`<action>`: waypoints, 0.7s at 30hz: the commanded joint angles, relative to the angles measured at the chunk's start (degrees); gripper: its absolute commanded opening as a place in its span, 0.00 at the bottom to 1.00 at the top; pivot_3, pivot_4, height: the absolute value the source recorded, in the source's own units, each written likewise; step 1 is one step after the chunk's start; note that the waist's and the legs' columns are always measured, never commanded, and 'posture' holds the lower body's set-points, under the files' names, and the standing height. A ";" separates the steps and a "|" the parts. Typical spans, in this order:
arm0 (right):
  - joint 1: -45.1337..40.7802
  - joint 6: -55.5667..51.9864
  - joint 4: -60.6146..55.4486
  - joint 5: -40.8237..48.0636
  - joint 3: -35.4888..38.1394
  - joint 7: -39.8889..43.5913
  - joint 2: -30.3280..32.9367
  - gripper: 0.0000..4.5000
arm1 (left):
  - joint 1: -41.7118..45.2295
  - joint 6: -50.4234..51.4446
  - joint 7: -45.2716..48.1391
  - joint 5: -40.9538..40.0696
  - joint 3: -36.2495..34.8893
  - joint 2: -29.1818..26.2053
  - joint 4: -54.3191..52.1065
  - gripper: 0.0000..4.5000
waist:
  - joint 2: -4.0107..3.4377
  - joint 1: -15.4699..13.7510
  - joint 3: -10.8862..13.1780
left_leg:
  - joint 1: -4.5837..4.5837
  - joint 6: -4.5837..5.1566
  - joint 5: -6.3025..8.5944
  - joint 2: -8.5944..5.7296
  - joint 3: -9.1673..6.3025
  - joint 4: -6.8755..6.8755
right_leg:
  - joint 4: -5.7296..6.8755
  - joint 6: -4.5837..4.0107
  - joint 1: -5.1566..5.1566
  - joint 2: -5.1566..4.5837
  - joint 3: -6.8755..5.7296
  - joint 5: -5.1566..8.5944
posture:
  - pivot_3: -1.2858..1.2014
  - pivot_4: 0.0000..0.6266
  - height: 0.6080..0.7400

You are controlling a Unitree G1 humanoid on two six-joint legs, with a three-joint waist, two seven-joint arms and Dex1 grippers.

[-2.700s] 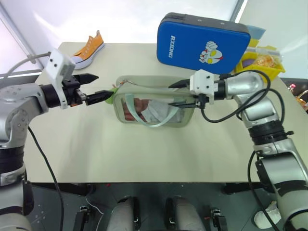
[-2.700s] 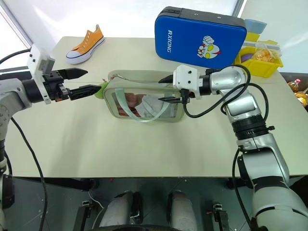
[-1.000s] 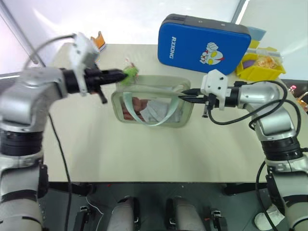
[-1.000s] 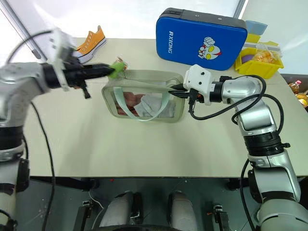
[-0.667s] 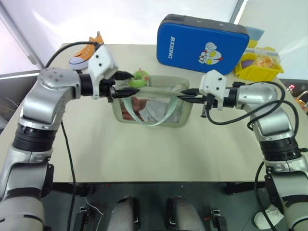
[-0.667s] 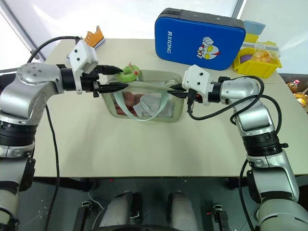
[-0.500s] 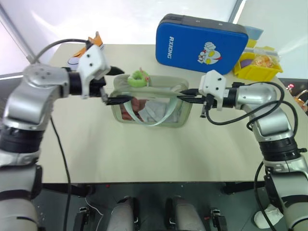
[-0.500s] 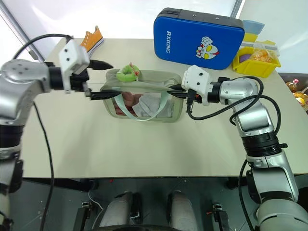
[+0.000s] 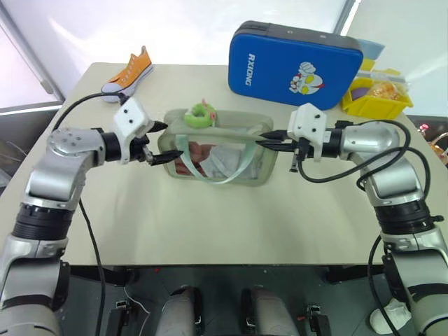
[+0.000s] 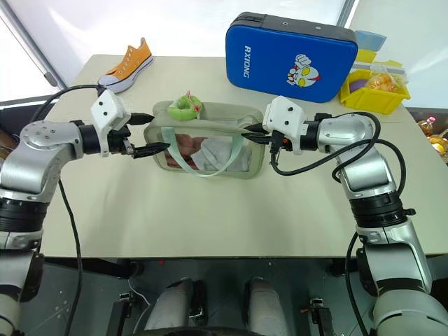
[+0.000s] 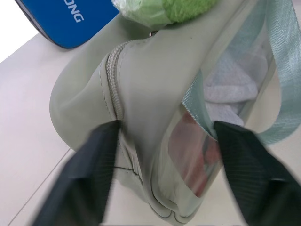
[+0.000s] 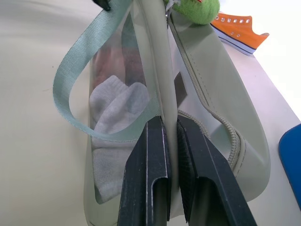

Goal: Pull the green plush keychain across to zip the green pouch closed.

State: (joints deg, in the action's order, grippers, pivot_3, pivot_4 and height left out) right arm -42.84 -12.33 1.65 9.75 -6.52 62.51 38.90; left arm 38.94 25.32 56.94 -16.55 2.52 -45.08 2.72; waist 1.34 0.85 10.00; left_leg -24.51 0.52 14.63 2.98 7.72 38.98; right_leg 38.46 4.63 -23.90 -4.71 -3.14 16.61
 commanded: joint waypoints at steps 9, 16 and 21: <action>-2.10 -1.34 -1.75 0.71 0.90 0.51 0.97 0.26 | 0.48 0.14 0.30 0.41 -1.01 -0.10 -1.58 0.00 | 0.00 -0.02 0.00 | 0.00 0.00 0.00 0.00 0.00 0.01 | 0.00 0.00 0.01 -0.01 0.00 0.00 | 0.52 0.24 1.00; -11.48 -6.42 -2.48 3.69 1.01 0.25 -2.57 0.56 | 0.49 0.36 0.55 0.37 -1.26 -0.22 -1.82 0.00 | -0.04 0.14 0.02 | 0.00 0.00 0.00 0.01 0.00 0.00 | 0.05 0.00 -0.04 -0.01 0.01 0.00 | 0.52 0.24 1.00; -15.20 -6.30 -2.56 2.32 -3.74 -4.03 -12.78 0.56 | 0.50 0.40 0.65 0.26 -1.42 -0.26 -1.86 0.00 | -0.03 0.14 0.01 | 0.00 0.00 0.00 0.02 0.00 0.00 | 0.07 0.00 -0.03 -0.01 0.00 0.00 | 0.52 0.24 1.00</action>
State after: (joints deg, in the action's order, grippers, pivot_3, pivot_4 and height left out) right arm -56.35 -19.28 0.14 12.37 -9.63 59.79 26.91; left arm 38.93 25.94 57.44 -16.28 2.11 -44.94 2.18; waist 1.31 0.99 10.01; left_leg -24.52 0.53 14.63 3.00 7.71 38.98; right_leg 38.52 4.62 -23.94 -4.72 -3.14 16.61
